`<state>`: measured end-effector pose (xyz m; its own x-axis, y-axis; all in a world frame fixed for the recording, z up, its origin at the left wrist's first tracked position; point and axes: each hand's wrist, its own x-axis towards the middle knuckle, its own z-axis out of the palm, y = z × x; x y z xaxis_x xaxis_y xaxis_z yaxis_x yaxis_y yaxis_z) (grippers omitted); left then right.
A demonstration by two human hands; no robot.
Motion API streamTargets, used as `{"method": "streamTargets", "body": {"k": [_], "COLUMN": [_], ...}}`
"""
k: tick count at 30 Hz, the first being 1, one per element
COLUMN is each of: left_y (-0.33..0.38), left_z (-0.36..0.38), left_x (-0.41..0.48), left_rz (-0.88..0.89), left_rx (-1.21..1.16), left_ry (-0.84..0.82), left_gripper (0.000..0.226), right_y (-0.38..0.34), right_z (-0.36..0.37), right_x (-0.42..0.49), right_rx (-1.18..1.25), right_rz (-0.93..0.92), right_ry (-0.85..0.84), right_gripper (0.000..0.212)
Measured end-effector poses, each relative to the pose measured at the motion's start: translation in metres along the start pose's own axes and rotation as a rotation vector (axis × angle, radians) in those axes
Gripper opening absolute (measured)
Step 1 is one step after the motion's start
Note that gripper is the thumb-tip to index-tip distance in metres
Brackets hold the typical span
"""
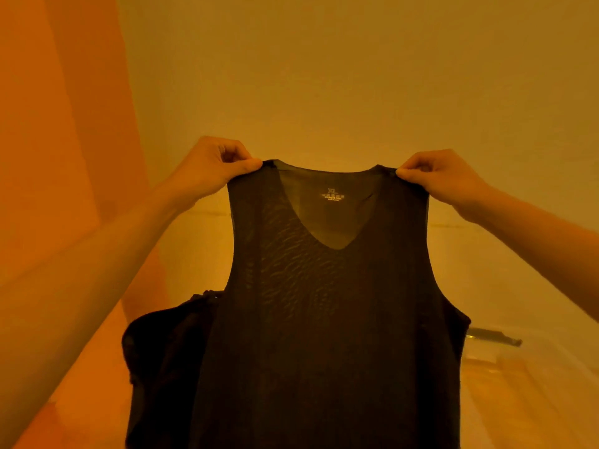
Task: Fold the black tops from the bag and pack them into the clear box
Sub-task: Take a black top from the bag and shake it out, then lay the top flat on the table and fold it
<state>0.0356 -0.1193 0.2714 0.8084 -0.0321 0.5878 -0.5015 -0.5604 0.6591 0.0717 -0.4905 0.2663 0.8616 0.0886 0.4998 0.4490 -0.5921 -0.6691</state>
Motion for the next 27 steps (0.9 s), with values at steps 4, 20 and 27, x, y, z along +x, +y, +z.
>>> {"method": "streamTargets", "body": {"k": [4, 20, 27], "left_y": [-0.121, -0.349, -0.296], "left_z": [0.089, 0.287, 0.317], "left_x": [0.014, 0.034, -0.031], "left_rz": [-0.162, -0.221, -0.208], "left_rx": [0.161, 0.321, 0.445], "left_ry": [-0.068, 0.001, -0.238], "left_gripper": [0.016, 0.021, 0.044], "right_y": [0.105, 0.327, 0.301], "right_z": [0.082, 0.241, 0.275], "right_x": [0.033, 0.07, 0.0], "right_rx": [-0.198, -0.428, -0.464], "right_rz": [0.171, 0.433, 0.372], "right_ry": [-0.087, 0.01, -0.108], "right_gripper": [0.017, 0.014, 0.024]}}
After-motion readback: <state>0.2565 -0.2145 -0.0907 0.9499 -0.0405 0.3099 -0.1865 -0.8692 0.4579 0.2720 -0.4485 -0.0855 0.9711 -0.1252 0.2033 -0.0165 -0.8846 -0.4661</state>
